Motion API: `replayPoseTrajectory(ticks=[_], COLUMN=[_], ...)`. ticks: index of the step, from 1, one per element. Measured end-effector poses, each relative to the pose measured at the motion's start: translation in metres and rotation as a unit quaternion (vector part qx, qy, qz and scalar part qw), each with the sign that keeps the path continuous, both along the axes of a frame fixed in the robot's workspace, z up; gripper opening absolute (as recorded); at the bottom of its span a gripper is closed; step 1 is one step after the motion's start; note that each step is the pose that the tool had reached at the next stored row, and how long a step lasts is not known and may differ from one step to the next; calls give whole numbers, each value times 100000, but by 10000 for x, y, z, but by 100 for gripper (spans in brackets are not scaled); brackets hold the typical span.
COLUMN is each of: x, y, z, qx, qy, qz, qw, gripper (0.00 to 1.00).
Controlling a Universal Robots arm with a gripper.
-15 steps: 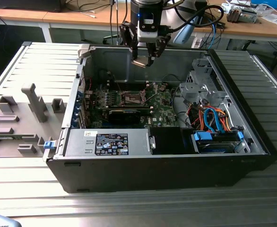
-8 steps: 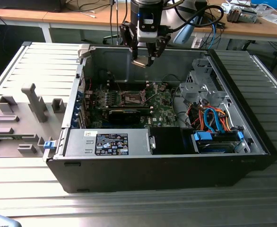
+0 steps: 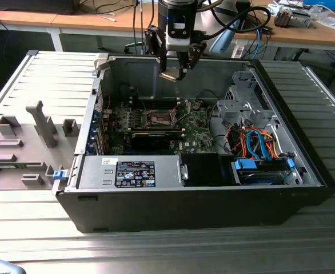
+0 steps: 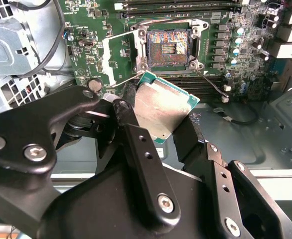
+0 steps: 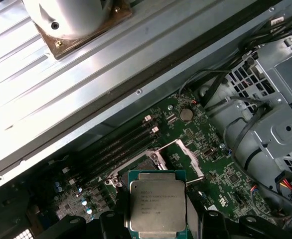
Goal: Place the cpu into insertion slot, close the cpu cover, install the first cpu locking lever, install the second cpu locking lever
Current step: 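Place the cpu into insertion slot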
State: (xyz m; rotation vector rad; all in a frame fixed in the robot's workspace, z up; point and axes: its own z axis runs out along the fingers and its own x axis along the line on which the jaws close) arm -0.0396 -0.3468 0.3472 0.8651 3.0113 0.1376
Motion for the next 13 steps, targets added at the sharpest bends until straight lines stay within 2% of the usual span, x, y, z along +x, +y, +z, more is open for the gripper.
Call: replayPoseTrajectory(ticks=[13], x=[0], y=[0], z=[0], qx=[-12], qy=[0], qz=[-623], qw=[99998], gripper=[55])
